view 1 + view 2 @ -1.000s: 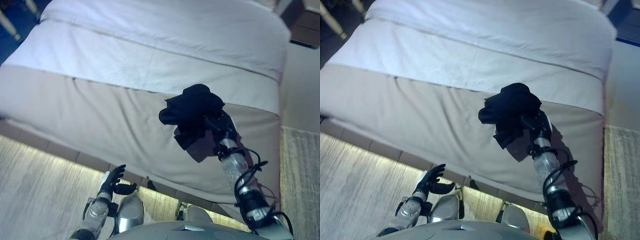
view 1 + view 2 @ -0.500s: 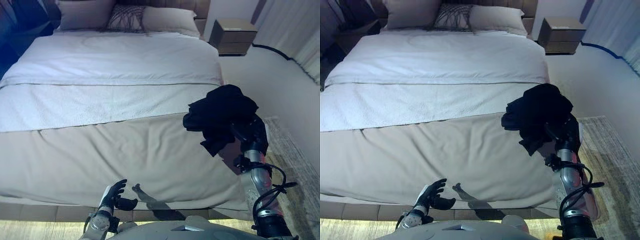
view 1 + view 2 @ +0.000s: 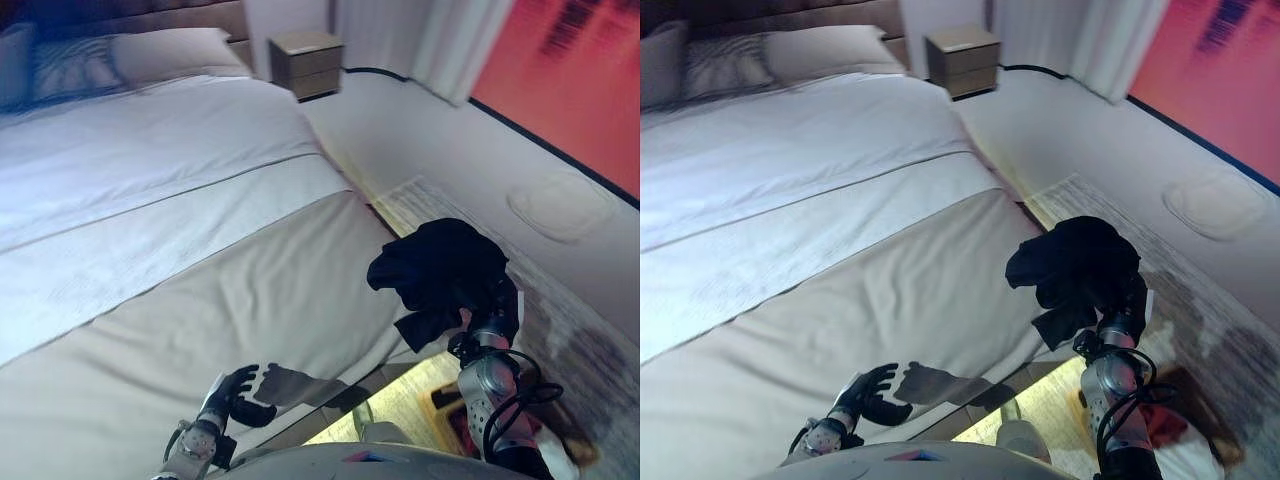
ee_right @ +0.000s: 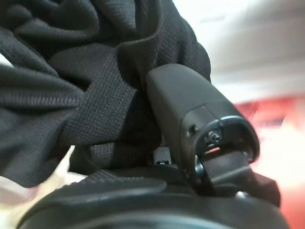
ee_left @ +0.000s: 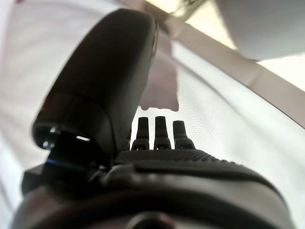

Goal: Pick up the clothes from the bed and place them into the basket

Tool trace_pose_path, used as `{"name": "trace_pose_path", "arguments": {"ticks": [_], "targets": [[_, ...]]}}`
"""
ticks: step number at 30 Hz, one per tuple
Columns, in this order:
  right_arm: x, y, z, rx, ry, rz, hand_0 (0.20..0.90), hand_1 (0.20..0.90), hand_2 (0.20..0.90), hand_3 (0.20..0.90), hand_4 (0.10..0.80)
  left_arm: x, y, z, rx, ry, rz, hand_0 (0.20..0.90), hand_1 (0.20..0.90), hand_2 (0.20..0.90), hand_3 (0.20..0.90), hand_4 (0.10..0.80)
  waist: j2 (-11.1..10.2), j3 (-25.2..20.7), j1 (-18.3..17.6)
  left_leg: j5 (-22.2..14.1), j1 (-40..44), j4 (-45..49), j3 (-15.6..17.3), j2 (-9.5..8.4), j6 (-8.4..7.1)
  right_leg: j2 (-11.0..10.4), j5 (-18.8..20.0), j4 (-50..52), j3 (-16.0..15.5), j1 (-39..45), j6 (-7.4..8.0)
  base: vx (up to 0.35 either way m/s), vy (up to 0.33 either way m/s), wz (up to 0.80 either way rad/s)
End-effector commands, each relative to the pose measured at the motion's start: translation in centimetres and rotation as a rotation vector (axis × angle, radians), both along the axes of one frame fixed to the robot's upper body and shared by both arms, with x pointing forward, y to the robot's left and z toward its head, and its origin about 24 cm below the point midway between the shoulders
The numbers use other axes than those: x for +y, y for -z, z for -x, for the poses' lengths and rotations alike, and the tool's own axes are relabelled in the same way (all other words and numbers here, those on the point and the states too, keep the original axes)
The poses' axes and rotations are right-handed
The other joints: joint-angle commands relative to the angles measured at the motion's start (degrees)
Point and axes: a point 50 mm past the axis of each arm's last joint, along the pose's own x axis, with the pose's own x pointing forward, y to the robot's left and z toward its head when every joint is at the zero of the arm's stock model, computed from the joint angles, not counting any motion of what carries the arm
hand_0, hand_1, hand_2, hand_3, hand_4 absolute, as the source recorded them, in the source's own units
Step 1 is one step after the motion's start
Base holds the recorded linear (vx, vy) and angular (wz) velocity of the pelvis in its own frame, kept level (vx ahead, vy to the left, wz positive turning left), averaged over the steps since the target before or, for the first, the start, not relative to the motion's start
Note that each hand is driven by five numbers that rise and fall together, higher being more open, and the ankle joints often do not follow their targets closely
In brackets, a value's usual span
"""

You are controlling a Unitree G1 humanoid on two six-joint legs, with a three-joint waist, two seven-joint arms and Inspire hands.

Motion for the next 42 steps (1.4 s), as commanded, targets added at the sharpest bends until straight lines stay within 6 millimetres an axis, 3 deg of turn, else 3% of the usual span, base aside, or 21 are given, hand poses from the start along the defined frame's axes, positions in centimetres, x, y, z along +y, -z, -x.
{"name": "trace_pose_path", "arguments": {"ticks": [1,3,5,6,8,9,11,15,16,17,18,19,21,27,29,30,31,32,33,35,42], "targets": [[0.1,-6.0,-3.8,-0.285,-0.042,0.016,0.300,0.300,0.300,0.200,0.100,2.3,-1.4,-1.9,-0.091,-0.044,-0.059,0.900,0.900,0.900,0.900,0.800,2.3,-0.4,3.1,-4.0,-0.3,0.5,0.7,0.23,-2.09,-8.8,-4.1,17.5,-7.3,1.7,-2.33,-0.216,-0.001,-1.30],[1.0,-5.4,-4.1,-0.250,-0.050,-0.001,0.300,0.300,0.300,0.200,0.100,2.4,-1.4,-1.9,-0.099,-0.070,-0.061,0.900,0.900,0.900,0.900,0.800,3.7,-0.8,5.5,-4.4,-0.8,0.5,4.3,1.93,-1.40,-11.1,-7.4,24.4,-12.6,5.0,-2.92,-0.229,-0.020,-1.18],[2.0,-4.9,-4.5,-0.222,-0.063,-0.014,0.300,0.300,0.300,0.200,0.100,2.6,-1.3,-1.8,-0.097,-0.109,-0.059,0.900,0.900,0.900,0.900,0.800,3.1,-0.7,7.3,-3.2,-1.9,1.3,8.3,2.60,-1.44,-11.0,-10.0,21.8,-15.9,8.9,-4.00,-0.170,-0.107,-1.07],[2.2,-4.7,-4.5,-0.218,-0.070,-0.010,0.300,0.300,0.300,0.200,0.100,2.6,-1.2,-1.8,-0.098,-0.122,-0.057,0.900,0.900,0.900,0.900,0.800,2.7,-0.8,7.5,-3.1,-2.1,1.6,8.6,2.71,-1.74,-9.9,-10.9,19.7,-16.0,10.0,-4.11,-0.104,-0.181,-0.87],[3.1,-4.0,-4.6,-0.173,-0.068,-0.012,0.300,0.300,0.300,0.200,0.100,2.5,-1.1,-1.7,-0.099,-0.151,-0.049,0.900,0.900,0.900,0.900,0.800,0.7,-1.3,8.1,-2.6,-4.2,4.4,9.8,3.65,-3.55,-5.1,-12.8,7.9,-14.6,13.4,-4.50,-0.069,-0.243,-0.98],[3.1,-4.0,-4.6,-0.170,-0.069,-0.011,0.300,0.300,0.300,0.200,0.100,2.5,-1.1,-1.7,-0.099,-0.154,-0.047,0.900,0.900,0.900,0.900,0.800,0.6,-1.3,8.1,-2.6,-4.4,4.7,9.8,3.83,-3.70,-4.9,-12.7,7.2,-14.4,13.5,-4.59,-0.051,-0.259,-1.15],[3.2,-3.2,-4.5,-0.119,-0.084,0.004,0.300,0.300,0.300,0.200,0.100,1.4,-1.2,-2.3,-0.145,-0.137,0.010,0.900,0.900,0.900,0.900,0.800,-0.6,-1.6,7.9,-2.1,-7.8,9.0,10.3,6.66,-5.64,-2.0,-13.5,1.2,-12.1,15.0,-6.46,-0.055,-0.199,-0.98],[2.3,-2.0,-4.3,-0.049,-0.057,0.003,0.300,0.300,0.300,0.200,0.100,0.1,-1.3,-2.8,-0.184,-0.120,0.047,0.900,0.900,0.900,0.900,0.800,-2.0,-1.0,7.2,-2.6,-11.1,17.5,8.1,8.50,-7.10,-1.8,-12.5,0.1,-10.7,14.6,-7.95,-0.006,-0.072,-0.70],[2.0,-1.4,-4.3,-0.013,-0.055,0.021,0.300,0.300,0.300,0.200,0.100,-0.5,-1.5,-3.0,-0.210,-0.107,0.077,0.900,0.900,0.900,0.900,0.800,-1.9,0.1,8.1,-1.6,-13.4,21.0,2.4,7.19,-7.63,-1.6,-11.8,-0.1,-8.3,14.5,-8.31,0.033,0.032,-0.68],[2.1,-0.9,-4.5,0.011,-0.064,0.028,0.300,0.300,0.300,0.200,0.100,-0.8,-1.5,-3.1,-0.225,-0.109,0.095,0.900,0.900,0.900,0.900,0.800,-1.6,0.7,9.4,-2.3,-13.3,19.4,-1.5,5.04,-7.17,-1.4,-11.7,0.0,-6.5,14.5,-8.24,0.038,0.058,-0.51],[2.2,-0.7,-4.6,0.022,-0.065,0.024,0.300,0.300,0.300,0.200,0.100,-1.0,-1.5,-3.1,-0.228,-0.104,0.101,0.900,0.900,0.900,0.900,0.800,-1.3,0.9,10.2,-2.5,-13.1,18.0,-3.3,4.03,-6.94,-1.3,-11.6,-0.1,-5.7,14.5,-8.22,0.037,0.145,-0.94],[2.5,-0.4,-4.9,0.047,-0.064,0.047,0.300,0.300,0.300,0.200,0.100,-1.3,-1.5,-3.0,-0.234,-0.103,0.111,0.900,0.900,0.900,0.900,0.800,0.1,0.7,11.8,0.4,-13.9,12.5,-6.8,2.70,-7.30,0.0,-11.7,-0.9,-3.7,14.5,-8.20,0.027,0.119,-1.03],[2.6,-0.1,-5.0,0.078,-0.052,0.064,0.300,0.300,0.300,0.200,0.100,-1.2,-1.4,-3.0,-0.214,-0.089,0.104,0.900,0.900,0.900,0.900,0.800,0.2,0.5,11.9,-1.0,-13.5,12.3,-6.9,1.61,-6.64,-0.7,-12.2,-0.3,-2.9,14.0,-7.95,0.024,0.138,-1.25],[1.5,1.9,-3.7,0.168,-0.026,0.088,0.300,0.300,0.300,0.200,0.100,-0.4,-1.1,-2.9,-0.144,-0.039,0.067,0.900,0.900,0.900,0.900,0.800,1.4,-1.9,11.0,-1.5,-7.8,6.1,-5.6,1.63,-6.08,-2.7,-12.8,1.6,-4.9,13.4,-6.07,0.093,0.108,-0.61],[1.6,2.3,-3.6,0.195,-0.038,0.089,0.300,0.300,0.300,0.200,0.100,0.5,-0.9,-2.0,-0.115,-0.067,0.044,0.900,0.900,0.900,0.900,0.800,2.0,-2.2,11.7,-1.5,-6.9,5.4,-4.1,1.68,-5.39,-4.0,-13.4,7.6,-8.2,11.8,-5.31,0.022,0.066,-0.11],[1.7,2.5,-3.8,0.203,-0.047,0.088,0.300,0.300,0.300,0.200,0.100,0.9,-0.9,-1.5,-0.110,-0.079,0.032,0.900,0.900,0.900,0.900,0.800,2.5,-2.1,12.2,-1.3,-6.0,4.4,-3.5,1.93,-5.05,-5.8,-12.3,11.6,-9.7,10.2,-4.73,-0.027,0.027,-0.20],[1.7,2.6,-3.9,0.202,-0.051,0.078,0.300,0.300,0.300,0.200,0.100,1.2,-0.9,-1.5,-0.114,-0.084,0.020,0.900,0.900,0.900,0.900,0.800,3.1,-1.8,12.2,-0.9,-5.3,2.5,-3.7,2.22,-4.46,-7.0,-11.8,14.6,-8.7,8.3,-4.65,-0.036,-0.002,-0.30],[1.8,2.5,-4.0,0.202,-0.053,0.078,0.300,0.300,0.300,0.200,0.100,1.2,-1.0,-1.5,-0.121,-0.087,0.018,0.900,0.900,0.900,0.900,0.800,3.3,-1.6,12.1,-0.8,-5.1,1.9,-3.8,2.37,-4.37,-6.8,-12.0,14.8,-8.2,7.7,-4.72,-0.051,-0.076,-0.22],[1.8,2.7,-4.1,0.213,-0.069,0.089,0.300,0.300,0.300,0.200,0.100,1.4,-1.1,-1.8,-0.139,-0.106,0.018,0.900,0.900,0.900,0.900,0.800,3.3,-1.7,12.4,0.1,-5.6,1.2,-3.5,2.88,-4.92,-5.0,-14.2,10.9,-9.0,8.8,-5.44,-0.036,-0.124,0.00],[1.6,3.0,-4.0,0.239,-0.090,0.094,0.300,0.300,0.300,0.200,0.100,1.4,-1.0,-1.8,-0.136,-0.138,0.016,0.900,0.900,0.900,0.900,0.800,2.5,-1.9,12.8,0.7,-6.5,1.3,-3.6,2.82,-5.47,-3.4,-13.7,5.2,-8.9,10.7,-5.78,-0.019,-0.143,-0.07],[0.2,3.6,-3.9,0.302,-0.109,0.128,0.300,0.300,0.300,0.200,0.100,0.1,-0.7,-1.2,-0.127,-0.046,0.046,0.900,0.900,0.900,0.900,0.800,1.4,-2.5,15.2,1.3,-7.5,1.4,-4.8,3.20,-6.77,-2.1,-13.1,0.1,-10.6,14.2,-6.45,0.032,-0.062,0.05]]}}
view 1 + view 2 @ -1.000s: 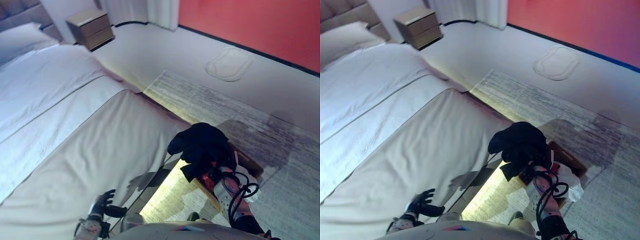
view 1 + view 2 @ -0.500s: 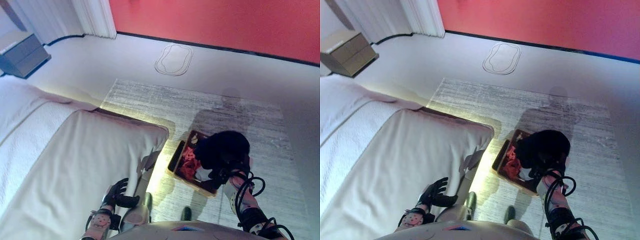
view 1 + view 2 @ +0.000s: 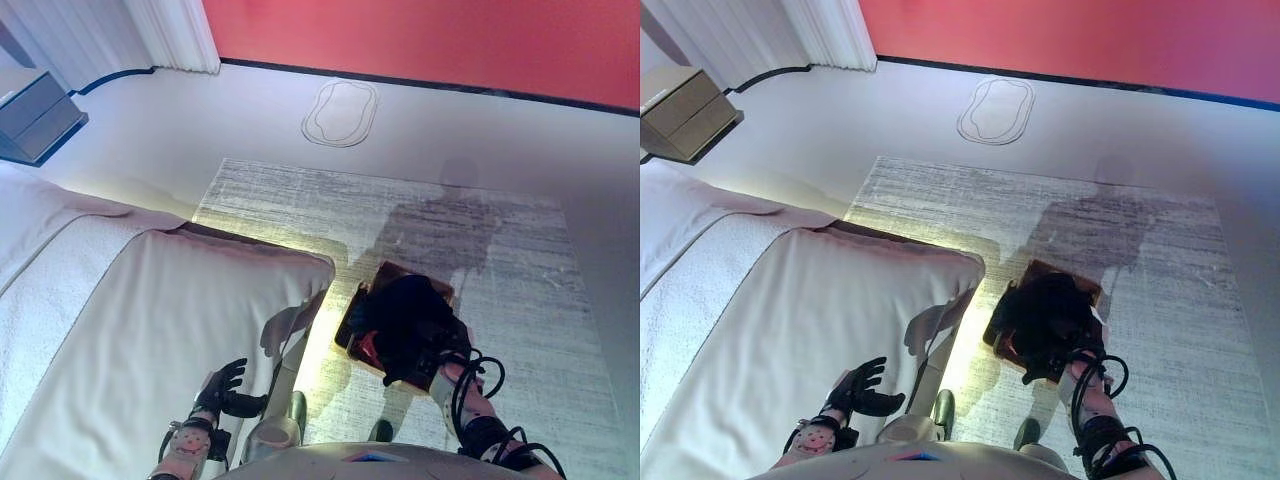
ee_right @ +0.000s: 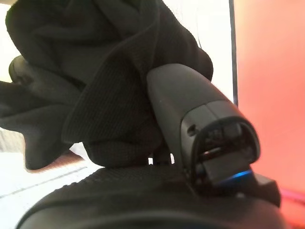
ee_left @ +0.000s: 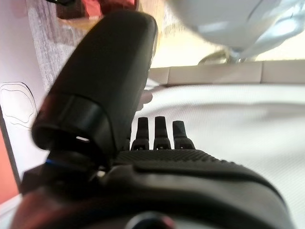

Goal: Pick up the clothes from the bed and place them into the basket

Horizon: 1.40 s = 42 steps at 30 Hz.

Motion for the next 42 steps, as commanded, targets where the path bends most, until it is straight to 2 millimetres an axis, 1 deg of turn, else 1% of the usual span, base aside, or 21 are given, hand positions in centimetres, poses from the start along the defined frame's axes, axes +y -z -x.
{"name": "trace_pose_path", "arguments": {"ticks": [1,4,9,10,11,12,17,21,27,29,35,42], "targets": [[-1.2,-3.4,-3.7,-0.175,-0.043,0.075,0.300,0.300,0.300,0.200,0.100,0.2,-0.6,-1.3,-0.065,0.070,-0.022,0.900,0.900,0.900,0.900,0.800,-1.0,-3.2,2.7,-2.4,-3.2,1.4,-1.3,-0.56,-1.75,-3.8,-1.7,3.3,-3.3,1.4,2.56,0.047,-0.012,0.01],[-1.6,-3.1,-3.6,-0.144,-0.034,0.089,0.300,0.300,0.300,0.200,0.100,0.0,-0.5,-1.0,-0.064,0.085,-0.018,0.900,0.900,0.900,0.900,0.800,-0.7,-3.0,3.5,-2.2,-3.1,1.4,-2.1,-0.79,-1.92,-3.9,-1.8,3.1,-3.9,2.2,2.41,0.036,0.001,0.03],[-2.6,-2.7,-3.3,-0.104,0.007,0.105,0.300,0.300,0.300,0.200,0.100,0.2,-0.5,-0.8,-0.053,0.107,-0.024,0.900,0.900,0.900,0.900,0.800,0.1,-2.9,4.7,-1.9,-3.5,1.3,-3.2,-1.14,-2.20,-3.9,-2.0,2.6,-4.9,2.8,2.31,0.040,0.003,0.13],[-3.1,-2.5,-3.2,-0.089,0.025,0.113,0.300,0.300,0.300,0.200,0.100,0.2,-0.5,-0.6,-0.046,0.112,-0.025,0.900,0.900,0.900,0.900,0.800,0.3,-2.8,5.0,-1.8,-3.6,1.2,-3.5,-1.27,-2.34,-3.8,-2.0,2.4,-5.2,3.0,2.29,0.034,0.002,0.12],[-3.2,-2.5,-3.2,-0.085,0.027,0.116,0.300,0.300,0.300,0.200,0.100,0.2,-0.4,-0.6,-0.044,0.112,-0.024,0.900,0.900,0.900,0.900,0.800,0.4,-2.8,5.1,-1.8,-3.6,1.2,-3.6,-1.29,-2.36,-3.8,-2.0,2.4,-5.2,3.1,2.27,0.040,0.007,0.08],[-3.8,-2.4,-3.0,-0.069,0.037,0.134,0.300,0.300,0.300,0.200,0.100,0.2,-0.4,-0.3,-0.039,0.117,-0.022,0.900,0.900,0.900,0.900,0.800,0.6,-2.8,5.3,-1.7,-3.7,1.2,-3.8,-1.42,-2.45,-3.9,-2.1,2.4,-5.5,3.1,2.24,0.000,0.000,0.00],[-5.4,-2.6,-2.7,-0.039,0.090,0.165,0.300,0.300,0.300,0.200,0.100,0.3,-0.2,0.4,-0.029,0.122,-0.024,0.900,0.900,0.900,0.900,0.800,1.3,-2.6,5.9,-1.4,-4.2,1.3,-4.5,-1.62,-2.78,-4.0,-2.3,2.4,-6.3,3.4,2.10,0.019,0.000,0.08],[-7.0,-3.5,-3.3,-0.045,0.118,0.209,0.300,0.300,0.300,0.200,0.100,0.3,-0.2,0.5,-0.027,0.133,-0.022,0.900,0.900,0.900,0.900,0.800,2.1,-2.1,6.5,-1.0,-4.8,1.5,-5.3,-1.96,-3.07,-4.2,-2.4,2.7,-6.9,3.3,1.92,0.002,-0.002,0.08],[-9.8,-6.1,-4.8,-0.063,0.153,0.282,0.300,0.300,0.300,0.200,0.100,0.6,-0.3,0.7,-0.031,0.155,-0.017,0.900,0.900,0.900,0.900,0.800,3.4,-1.0,7.5,-0.9,-5.3,2.2,-6.5,-2.35,-3.83,-4.6,-3.0,3.4,-7.9,3.6,1.72,0.022,-0.001,0.13],[-10.6,-6.7,-5.0,-0.066,0.158,0.298,0.300,0.300,0.300,0.200,0.100,0.7,-0.4,0.6,-0.033,0.159,-0.015,0.900,0.900,0.900,0.900,0.800,3.7,-0.7,7.7,-0.8,-5.5,2.4,-6.8,-2.48,-3.95,-4.7,-3.1,3.5,-8.1,3.7,1.67,0.032,0.002,0.06],[-11.6,-7.9,-5.6,-0.070,0.162,0.315,0.300,0.300,0.300,0.200,0.100,0.9,-0.5,0.7,-0.032,0.153,-0.008,0.900,0.900,0.900,0.900,0.800,3.8,-0.2,8.2,-0.7,-5.9,2.8,-7.3,-2.53,-4.31,-4.8,-3.5,3.8,-8.8,3.9,1.44,0.052,-0.003,0.04],[-12.4,-9.1,-6.4,-0.079,0.147,0.335,0.300,0.300,0.300,0.200,0.100,0.6,-0.3,1.1,-0.030,0.153,0.008,0.900,0.900,0.900,0.900,0.800,4.6,0.3,8.6,-0.5,-6.7,3.3,-7.9,-2.74,-4.62,-5.0,-4.1,4.5,-9.5,3.4,1.15,0.032,0.017,0.07]]}}
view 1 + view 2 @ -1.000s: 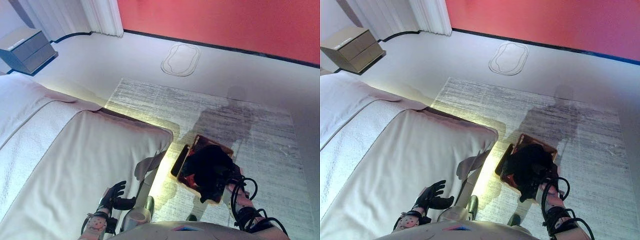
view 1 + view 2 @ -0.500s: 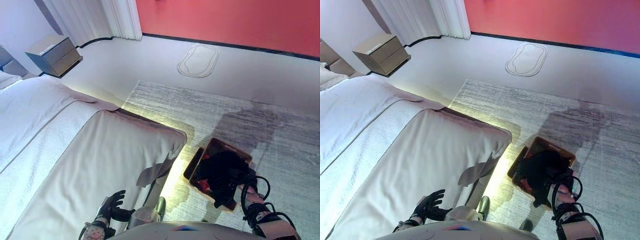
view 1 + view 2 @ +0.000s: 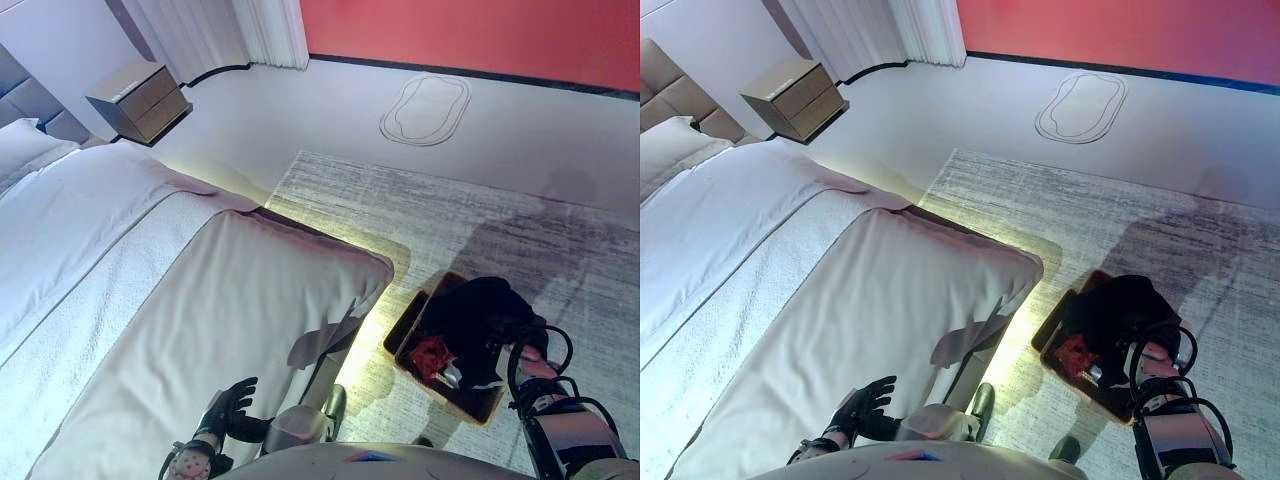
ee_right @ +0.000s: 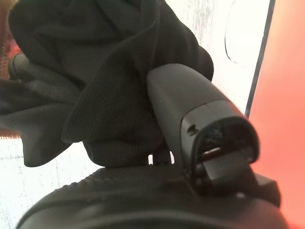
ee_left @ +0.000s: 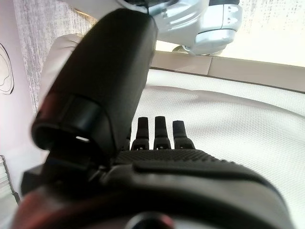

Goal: Pick up the clothes from the bed and place them into the basket

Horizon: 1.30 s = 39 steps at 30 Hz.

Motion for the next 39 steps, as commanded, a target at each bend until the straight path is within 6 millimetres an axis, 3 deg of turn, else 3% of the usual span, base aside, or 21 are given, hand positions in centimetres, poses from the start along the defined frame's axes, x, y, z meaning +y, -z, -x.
{"name": "trace_pose_path", "arguments": {"ticks": [1,12,13,14,23,31,38,39], "targets": [[-2.2,-6.3,-5.0,-0.207,-0.056,0.149,0.300,0.300,0.300,0.200,0.100,0.8,-0.7,-1.4,-0.063,0.077,-0.027,0.900,0.900,0.900,0.900,0.800,-2.6,-0.4,1.8,-2.1,-5.2,2.7,-1.3,-0.72,-2.84,-3.3,-2.9,4.8,-3.2,1.6,0.25,0.024,0.017,0.05],[-2.8,-9.7,-7.4,-0.267,-0.095,0.188,0.300,0.300,0.300,0.200,0.100,0.7,-1.1,-2.2,-0.097,0.071,-0.002,0.900,0.900,0.900,0.900,0.800,-1.2,1.4,2.4,-1.9,-6.6,3.0,-2.5,-1.41,-2.95,-3.9,-3.3,5.8,-3.7,0.0,0.10,-0.004,0.010,0.05],[-2.8,-9.8,-7.5,-0.271,-0.101,0.184,0.328,0.328,0.328,0.233,0.133,0.7,-1.1,-2.2,-0.098,0.071,-0.004,0.900,0.900,0.900,0.900,0.800,-1.3,1.5,2.5,-1.9,-6.5,3.0,-2.6,-1.40,-2.92,-3.9,-3.3,5.8,-3.8,0.0,0.10,-0.004,-0.012,0.05],[-2.8,-9.9,-7.5,-0.276,-0.109,0.179,0.900,0.900,0.900,0.900,0.800,0.7,-1.1,-2.2,-0.099,0.073,-0.006,0.900,0.900,0.900,0.900,0.800,-1.3,1.6,2.6,-1.9,-6.5,3.0,-2.7,-1.42,-2.92,-3.9,-3.3,5.8,-3.8,0.0,0.10,0.000,0.000,0.00],[-2.8,-10.0,-7.8,-0.265,-0.154,0.143,0.900,0.900,0.900,0.900,0.800,1.3,-1.0,-1.9,-0.072,0.055,0.000,0.900,0.900,0.900,0.900,0.800,-1.7,1.2,2.7,-2.0,-5.7,2.2,-2.7,-1.44,-2.73,-3.8,-3.7,5.9,-4.1,0.3,0.12,0.015,-0.003,0.01],[-1.5,-8.6,-7.6,-0.253,-0.179,0.087,0.900,0.900,0.900,0.900,0.800,1.7,-1.0,-1.9,-0.066,0.044,-0.011,0.900,0.900,0.900,0.900,0.800,-2.7,0.5,2.3,-2.2,-4.5,1.3,-2.1,-1.17,-2.61,-3.3,-3.5,5.3,-3.5,0.7,0.28,-0.010,-0.004,0.00],[1.1,-3.7,-5.2,-0.159,-0.219,-0.028,0.900,0.900,0.900,0.900,0.800,1.9,-1.1,-2.1,-0.068,0.022,-0.017,0.900,0.900,0.900,0.900,0.800,-4.2,-0.5,1.6,-2.5,-3.8,0.7,-1.1,-0.44,-2.44,-2.6,-3.3,4.4,-2.7,1.0,0.45,-0.048,-0.024,-0.01],[2.0,-1.6,-3.6,-0.109,-0.248,-0.061,0.900,0.900,0.900,0.900,0.800,1.8,-1.0,-2.1,-0.060,0.014,-0.016,0.900,0.900,0.900,0.900,0.800,-4.6,-1.0,1.3,-2.6,-3.4,0.5,-0.7,-0.18,-2.34,-2.3,-3.3,4.2,-2.5,1.2,0.49,-0.062,-0.024,0.00]]}}
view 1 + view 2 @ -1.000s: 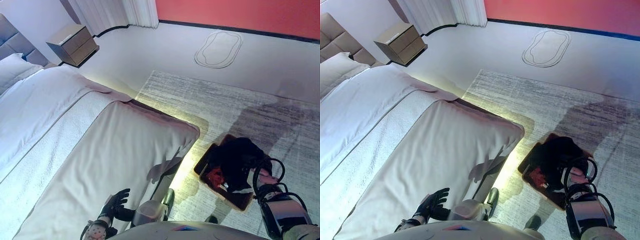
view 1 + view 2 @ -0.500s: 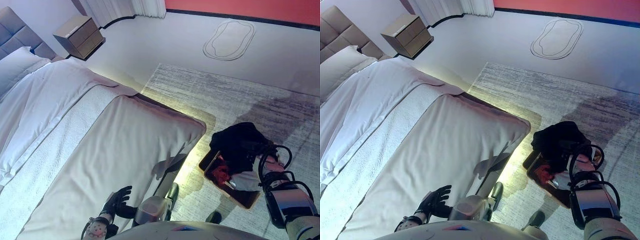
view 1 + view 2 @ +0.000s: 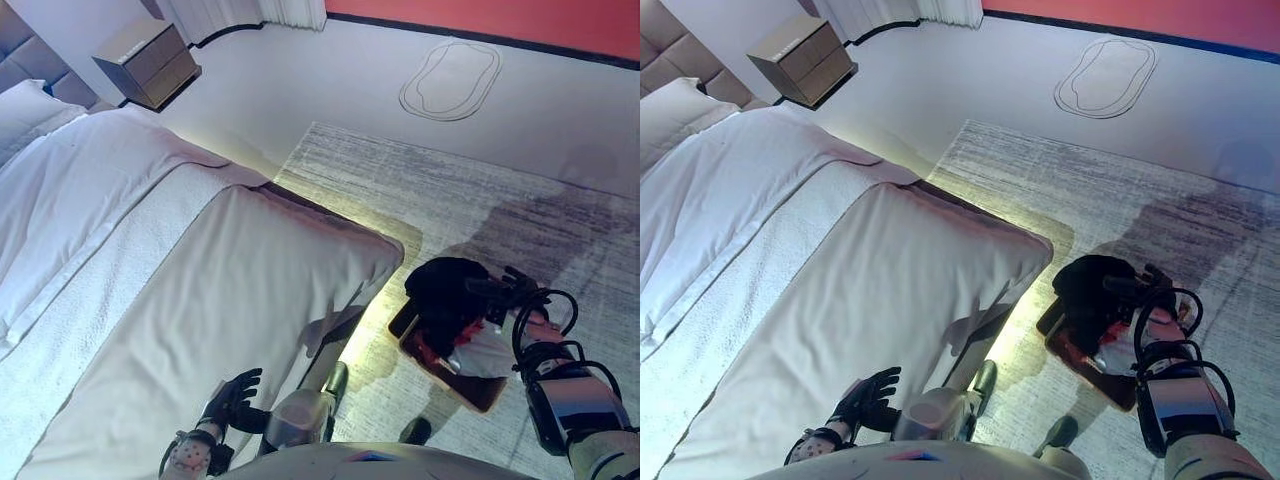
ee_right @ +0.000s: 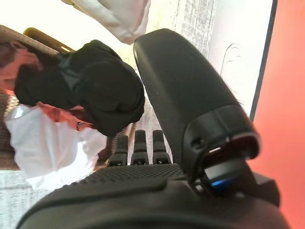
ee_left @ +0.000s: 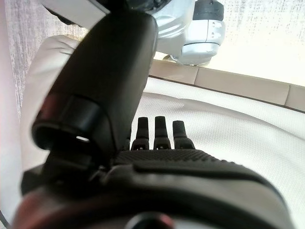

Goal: Pick up the clothes from the bed and place them into the basket

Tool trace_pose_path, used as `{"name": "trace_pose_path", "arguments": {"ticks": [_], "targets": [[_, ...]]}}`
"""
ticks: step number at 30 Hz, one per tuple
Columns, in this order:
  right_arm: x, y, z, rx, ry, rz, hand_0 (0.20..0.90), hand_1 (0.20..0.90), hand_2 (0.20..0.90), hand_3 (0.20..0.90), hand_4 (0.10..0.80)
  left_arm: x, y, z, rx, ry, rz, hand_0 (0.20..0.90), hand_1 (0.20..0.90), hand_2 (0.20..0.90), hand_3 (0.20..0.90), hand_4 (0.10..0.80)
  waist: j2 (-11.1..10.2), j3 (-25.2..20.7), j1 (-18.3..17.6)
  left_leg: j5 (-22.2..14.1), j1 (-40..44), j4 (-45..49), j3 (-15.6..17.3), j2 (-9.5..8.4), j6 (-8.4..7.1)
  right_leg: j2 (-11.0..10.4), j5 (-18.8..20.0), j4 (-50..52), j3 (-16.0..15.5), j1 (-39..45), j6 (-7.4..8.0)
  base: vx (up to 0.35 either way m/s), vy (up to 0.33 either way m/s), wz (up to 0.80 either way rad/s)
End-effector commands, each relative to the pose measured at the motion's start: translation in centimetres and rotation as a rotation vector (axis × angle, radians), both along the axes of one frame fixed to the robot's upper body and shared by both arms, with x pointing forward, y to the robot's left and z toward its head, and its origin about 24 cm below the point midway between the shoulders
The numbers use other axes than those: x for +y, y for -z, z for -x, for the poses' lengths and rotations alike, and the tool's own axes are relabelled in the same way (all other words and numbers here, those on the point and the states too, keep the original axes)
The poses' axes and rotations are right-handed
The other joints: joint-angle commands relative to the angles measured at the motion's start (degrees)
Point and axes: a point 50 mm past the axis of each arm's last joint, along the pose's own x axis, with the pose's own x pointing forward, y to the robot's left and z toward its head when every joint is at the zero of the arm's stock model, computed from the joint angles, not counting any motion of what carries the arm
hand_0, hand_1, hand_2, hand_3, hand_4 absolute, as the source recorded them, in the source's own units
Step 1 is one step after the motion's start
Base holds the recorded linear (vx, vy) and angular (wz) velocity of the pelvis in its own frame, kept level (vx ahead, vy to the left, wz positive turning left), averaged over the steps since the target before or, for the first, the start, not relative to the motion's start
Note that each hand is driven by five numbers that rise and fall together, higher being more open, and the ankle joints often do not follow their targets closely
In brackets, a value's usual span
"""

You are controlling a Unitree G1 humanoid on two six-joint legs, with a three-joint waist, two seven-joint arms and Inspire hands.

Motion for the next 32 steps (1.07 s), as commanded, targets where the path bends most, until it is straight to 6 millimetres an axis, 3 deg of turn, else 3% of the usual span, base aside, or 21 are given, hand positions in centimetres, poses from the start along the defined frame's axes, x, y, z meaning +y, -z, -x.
{"name": "trace_pose_path", "arguments": {"ticks": [1,4,7,12,19,24,32], "targets": [[1.3,1.1,1.0,-0.032,-0.105,0.014,0.900,0.900,0.900,0.900,0.800,0.9,-0.5,-0.9,-0.039,-0.012,-0.024,0.900,0.900,0.900,0.900,0.800,-2.6,-4.0,0.4,-3.2,-1.8,0.2,0.9,-0.07,-1.68,-2.4,-3.5,4.1,-0.9,1.8,0.31,-0.084,-0.031,-0.01],[3.4,4.8,4.8,0.073,-0.124,-0.041,0.900,0.900,0.900,0.900,0.800,0.6,-0.3,-1.1,-0.030,-0.026,-0.014,0.900,0.900,0.900,0.900,0.800,-3.4,-4.9,-0.4,-3.4,-1.1,0.0,1.7,0.40,-1.38,-1.9,-3.6,4.0,-0.3,2.2,0.24,-0.091,-0.027,-0.01],[4.8,6.8,7.4,0.168,-0.133,-0.091,0.900,0.900,0.900,0.900,0.800,0.3,0.0,-1.1,-0.008,-0.044,0.006,0.900,0.900,0.900,0.900,0.800,-4.1,-5.8,-1.5,-3.6,-0.3,-0.2,2.6,0.83,-1.18,-1.3,-3.5,3.9,0.4,2.5,0.22,-0.101,-0.017,-0.08],[6.3,8.7,10.3,0.293,-0.223,-0.092,0.900,0.900,0.900,0.900,0.800,-0.4,0.2,-1.6,0.007,-0.050,0.038,0.900,0.900,0.900,0.900,0.800,-4.7,-6.8,-3.5,-3.5,0.5,-0.5,3.2,1.19,-0.94,-0.5,-3.3,3.8,2.1,2.6,0.07,-0.107,-0.007,-0.11],[7.1,10.8,15.4,0.503,-0.188,-0.178,0.900,0.900,0.900,0.900,0.800,-0.8,0.4,-2.1,0.034,-0.091,0.081,0.900,0.900,0.900,0.900,0.800,-5.2,-7.0,-7.0,-4.0,2.5,-0.8,5.5,2.05,-0.78,0.3,-3.4,4.0,4.8,3.0,0.21,-0.092,0.000,-0.18],[7.7,11.2,16.2,0.525,-0.200,-0.216,0.900,0.900,0.900,0.900,0.800,-0.8,0.5,-2.1,0.053,-0.086,0.081,0.900,0.900,0.900,0.900,0.800,-5.4,-6.9,-7.9,-4.1,2.8,-0.6,6.1,2.26,-0.71,0.5,-3.5,4.3,5.6,2.9,0.05,-0.057,0.001,-0.10],[7.9,10.8,14.8,0.496,-0.291,-0.150,0.900,0.900,0.900,0.900,0.800,-0.9,0.5,-2.2,0.065,-0.047,0.059,0.900,0.900,0.900,0.900,0.800,-5.3,-7.1,-8.8,-4.4,2.9,-0.8,6.6,2.12,-0.71,0.5,-3.2,3.6,6.2,2.7,0.37,-0.044,0.011,-0.04]]}}
